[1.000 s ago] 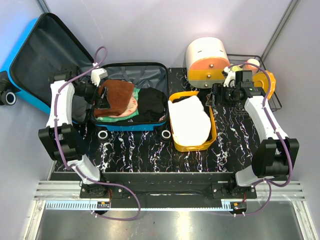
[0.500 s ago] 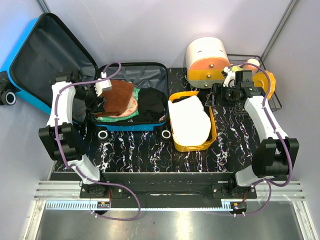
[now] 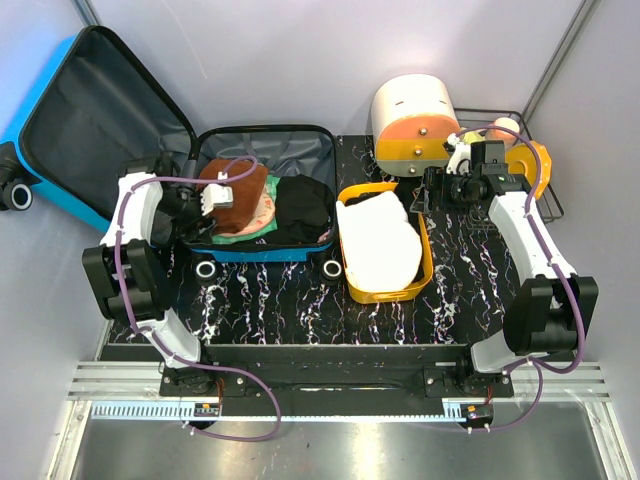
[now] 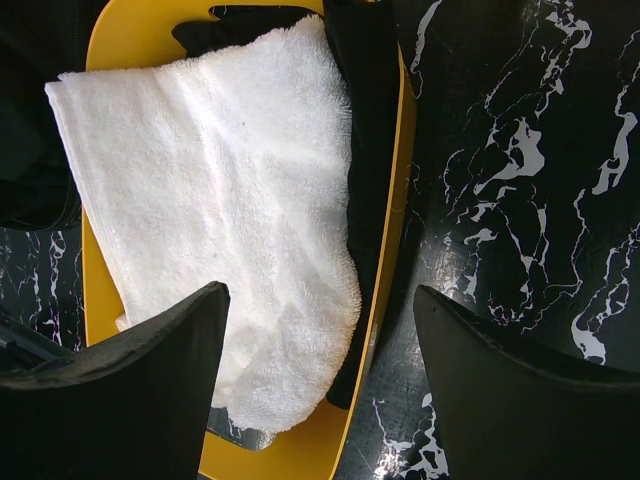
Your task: Open, take out, and arrange the luggage
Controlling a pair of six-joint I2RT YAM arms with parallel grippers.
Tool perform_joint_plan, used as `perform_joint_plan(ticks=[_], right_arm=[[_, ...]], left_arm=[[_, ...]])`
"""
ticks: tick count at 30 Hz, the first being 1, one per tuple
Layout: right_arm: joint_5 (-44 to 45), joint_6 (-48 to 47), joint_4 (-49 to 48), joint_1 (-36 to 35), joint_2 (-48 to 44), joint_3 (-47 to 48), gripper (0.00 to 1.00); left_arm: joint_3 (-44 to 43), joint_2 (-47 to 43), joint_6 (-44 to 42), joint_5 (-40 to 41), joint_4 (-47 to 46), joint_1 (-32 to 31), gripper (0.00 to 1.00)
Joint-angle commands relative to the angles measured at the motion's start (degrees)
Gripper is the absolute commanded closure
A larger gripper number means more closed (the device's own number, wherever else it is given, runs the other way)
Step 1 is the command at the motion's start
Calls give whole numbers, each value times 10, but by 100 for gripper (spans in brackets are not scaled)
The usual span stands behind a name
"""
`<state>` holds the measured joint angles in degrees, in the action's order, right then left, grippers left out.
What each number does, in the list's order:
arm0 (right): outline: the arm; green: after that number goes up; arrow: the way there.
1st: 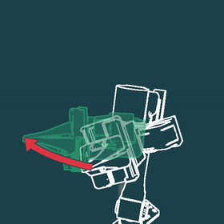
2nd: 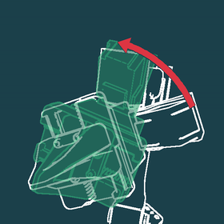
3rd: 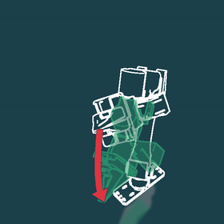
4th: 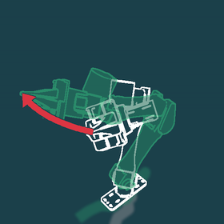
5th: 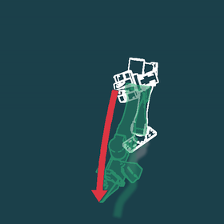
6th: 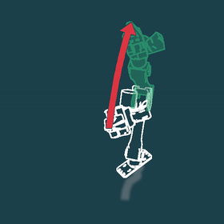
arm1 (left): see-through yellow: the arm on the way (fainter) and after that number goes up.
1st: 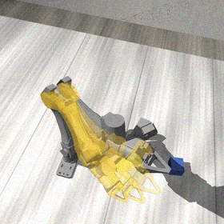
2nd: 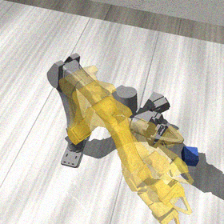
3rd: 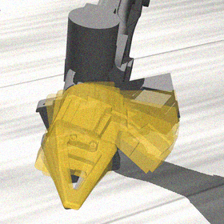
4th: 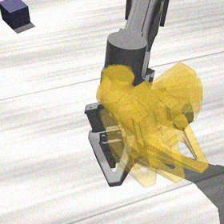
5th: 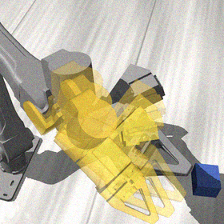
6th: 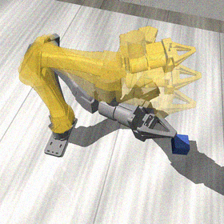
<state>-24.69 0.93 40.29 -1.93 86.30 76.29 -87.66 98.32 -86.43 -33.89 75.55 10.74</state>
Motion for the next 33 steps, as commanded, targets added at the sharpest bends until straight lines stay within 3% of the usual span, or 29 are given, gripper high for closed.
perform_joint_plan(ticks=[1,3,8,15,20,25,29,33], right_arm=[[-4,-4,-1,-3,3,23,17],[-4,-5,0,-4,4,25,17],[-4,-6,-1,-3,9,25,17],[-5,-5,-3,-3,11,28,18],[-5,-6,-2,-3,10,27,19],[-9,-5,-3,-3,13,30,18],[-8,-4,-3,-3,15,32,18],[-11,-3,-6,-3,15,31,19]], left_arm=[[19,-11,-14,-6,-45,-5,41],[21,-13,-11,-7,-50,-5,48],[34,-30,14,1,-91,-5,75],[6,-41,89,-10,-105,-3,100],[-142,-4,173,-90,-27,2,100],[-331,64,346,-156,37,-8,100],[-406,107,465,-171,35,-35,100],[-417,126,605,-185,-24,-91,100]])
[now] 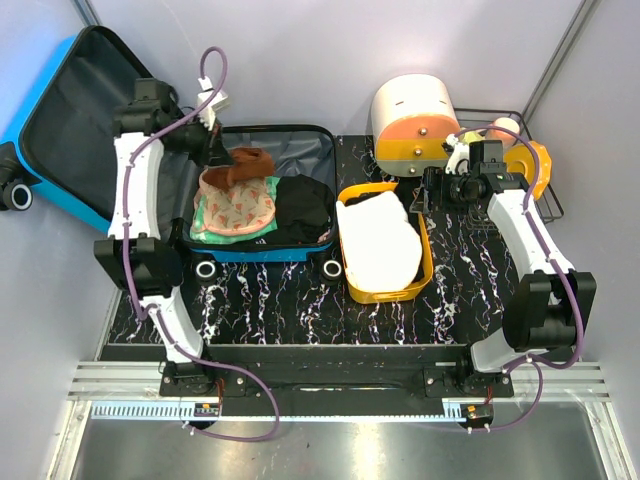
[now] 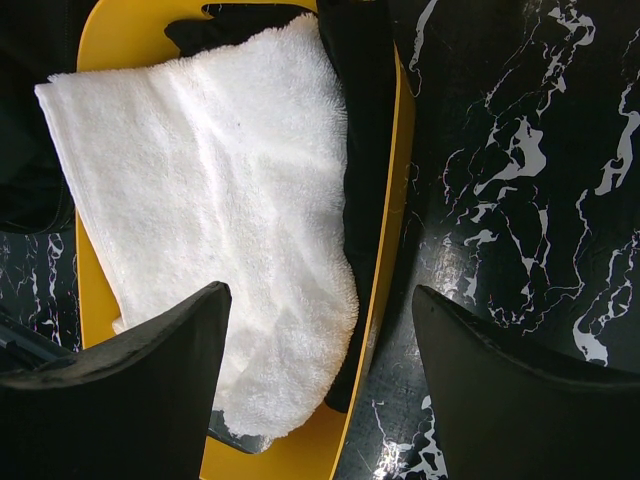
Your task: Open, take out, and arrange the luggage
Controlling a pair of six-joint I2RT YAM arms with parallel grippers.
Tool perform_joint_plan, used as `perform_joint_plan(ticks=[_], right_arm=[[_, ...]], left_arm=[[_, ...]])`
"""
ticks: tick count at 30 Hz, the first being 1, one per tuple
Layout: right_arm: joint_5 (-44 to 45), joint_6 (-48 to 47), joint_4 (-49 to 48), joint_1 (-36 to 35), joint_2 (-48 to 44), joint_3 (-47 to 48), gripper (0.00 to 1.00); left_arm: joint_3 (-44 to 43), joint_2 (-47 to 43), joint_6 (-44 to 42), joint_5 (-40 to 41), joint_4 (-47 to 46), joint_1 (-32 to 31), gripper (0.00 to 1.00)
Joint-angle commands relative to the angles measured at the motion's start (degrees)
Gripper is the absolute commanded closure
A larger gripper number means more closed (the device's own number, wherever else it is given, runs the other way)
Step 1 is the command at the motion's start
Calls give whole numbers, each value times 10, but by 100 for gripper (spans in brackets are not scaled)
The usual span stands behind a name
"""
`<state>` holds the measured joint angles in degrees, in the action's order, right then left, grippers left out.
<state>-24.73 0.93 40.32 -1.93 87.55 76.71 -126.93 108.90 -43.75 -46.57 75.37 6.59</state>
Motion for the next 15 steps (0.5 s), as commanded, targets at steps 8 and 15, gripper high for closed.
perform_joint_plan(ticks=[8,15], right_arm=[[-7,-3,-7,-3,-1,27,19],[-1,-5,-5,-3,-9,22,18]], left_arm=[[24,32,504,-98,-359,-105,100],[-32,99,575,-107,-482,-171,100]])
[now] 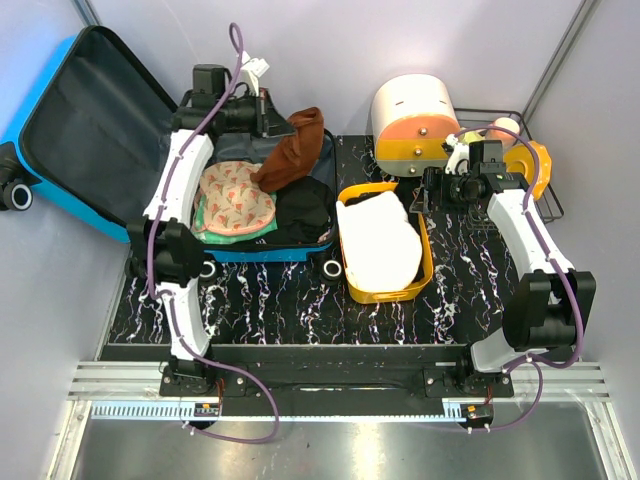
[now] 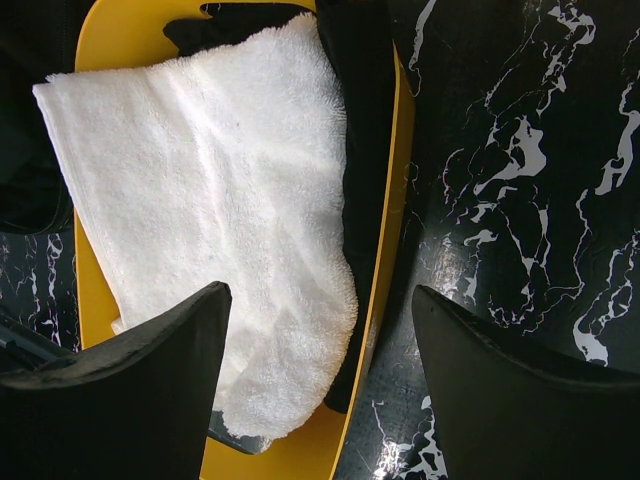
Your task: Open, take out, and arrange the luggage
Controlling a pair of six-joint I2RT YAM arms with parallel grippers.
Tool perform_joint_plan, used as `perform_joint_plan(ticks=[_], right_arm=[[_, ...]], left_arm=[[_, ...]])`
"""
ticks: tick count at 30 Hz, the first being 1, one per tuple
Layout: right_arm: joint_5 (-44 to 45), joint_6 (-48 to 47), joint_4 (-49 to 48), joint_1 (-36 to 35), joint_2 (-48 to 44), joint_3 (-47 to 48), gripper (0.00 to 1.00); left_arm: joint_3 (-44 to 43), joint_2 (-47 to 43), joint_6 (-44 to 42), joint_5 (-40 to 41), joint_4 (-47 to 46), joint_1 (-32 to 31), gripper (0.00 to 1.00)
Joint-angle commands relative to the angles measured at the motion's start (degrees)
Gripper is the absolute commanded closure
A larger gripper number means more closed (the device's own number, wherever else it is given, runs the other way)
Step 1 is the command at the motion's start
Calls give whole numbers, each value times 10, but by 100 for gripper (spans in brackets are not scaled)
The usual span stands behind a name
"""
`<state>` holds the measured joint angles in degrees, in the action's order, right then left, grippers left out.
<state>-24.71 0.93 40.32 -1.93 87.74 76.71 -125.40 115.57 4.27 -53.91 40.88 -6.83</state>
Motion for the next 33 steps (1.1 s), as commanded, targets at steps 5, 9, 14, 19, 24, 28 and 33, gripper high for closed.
perform_joint_plan(ticks=[5,9,14,19,24,28,33], right_arm=[[16,-21,6,-4,-15,19,18],[28,-23,18,-2,-19,9,16],[21,-13,26,9,-24,-12,16],[7,13,42,16,-12,-27,18],[13,15,47,34,7,-39,21],[0,26,46,39,30,-46,30],[-28,38,45,40,59,-46,52]], left_arm=[[-56,48,139,-34,-210,-92,100],[-64,66,155,-35,-247,-120,100],[-44,56,145,-60,-243,-163,100],[75,4,99,-71,-223,-226,100],[167,-37,44,-74,-204,-273,100],[181,-40,-7,-91,-166,-309,100],[184,-39,-60,-99,-111,-344,100]])
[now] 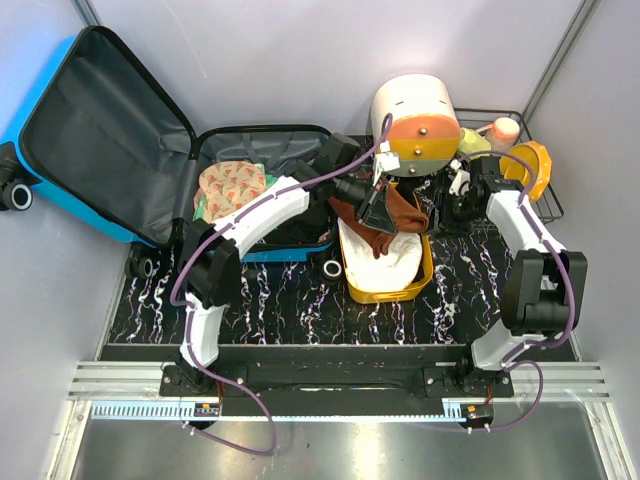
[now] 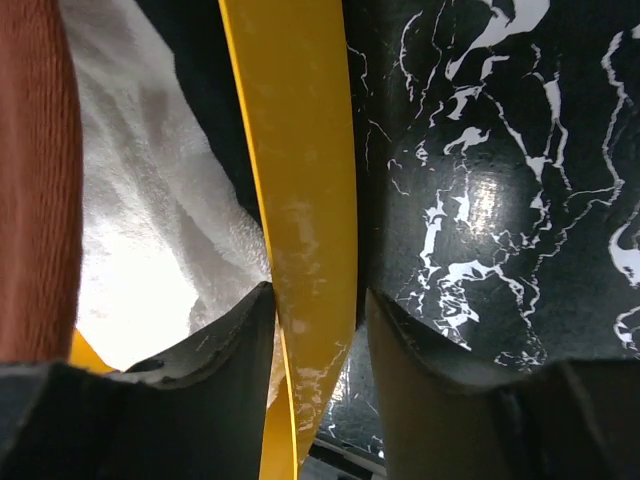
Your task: Open, take out, and arrange the luggage
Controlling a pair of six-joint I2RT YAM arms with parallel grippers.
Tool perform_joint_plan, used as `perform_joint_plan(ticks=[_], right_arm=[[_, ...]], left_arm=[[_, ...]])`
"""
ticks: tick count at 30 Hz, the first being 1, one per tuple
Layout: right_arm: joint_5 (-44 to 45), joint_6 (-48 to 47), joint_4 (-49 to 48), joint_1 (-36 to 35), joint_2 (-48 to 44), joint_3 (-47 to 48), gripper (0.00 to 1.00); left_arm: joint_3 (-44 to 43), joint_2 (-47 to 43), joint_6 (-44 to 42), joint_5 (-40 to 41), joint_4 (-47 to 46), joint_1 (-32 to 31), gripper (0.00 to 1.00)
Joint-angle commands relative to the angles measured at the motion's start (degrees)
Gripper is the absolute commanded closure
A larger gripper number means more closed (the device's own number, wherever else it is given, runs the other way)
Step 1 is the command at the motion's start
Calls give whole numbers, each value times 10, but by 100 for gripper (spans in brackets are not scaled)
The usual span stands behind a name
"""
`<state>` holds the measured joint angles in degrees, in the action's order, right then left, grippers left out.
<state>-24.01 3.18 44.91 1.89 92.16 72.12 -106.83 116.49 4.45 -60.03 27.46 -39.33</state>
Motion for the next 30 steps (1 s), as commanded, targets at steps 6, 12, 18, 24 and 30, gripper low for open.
perform_joint_plan(ticks=[6,12,18,24,30], right_arm=[[-60,26,-6,1,37,2,70],[-60,19,-3,1,25,4,64],[-63,-18,9,4,-23,57,34],[-161,-70,26,2,-58,120,20],[-165,-133,70,-53,-56,106,21]], left_arm=[[28,-48,-161,-40,110,-54,100],[28,-3,-313,6,241,-83,100],[8,-25,-292,40,229,-45,44],[-100,-91,-278,48,278,25,17],[-67,-143,-298,103,352,213,13]])
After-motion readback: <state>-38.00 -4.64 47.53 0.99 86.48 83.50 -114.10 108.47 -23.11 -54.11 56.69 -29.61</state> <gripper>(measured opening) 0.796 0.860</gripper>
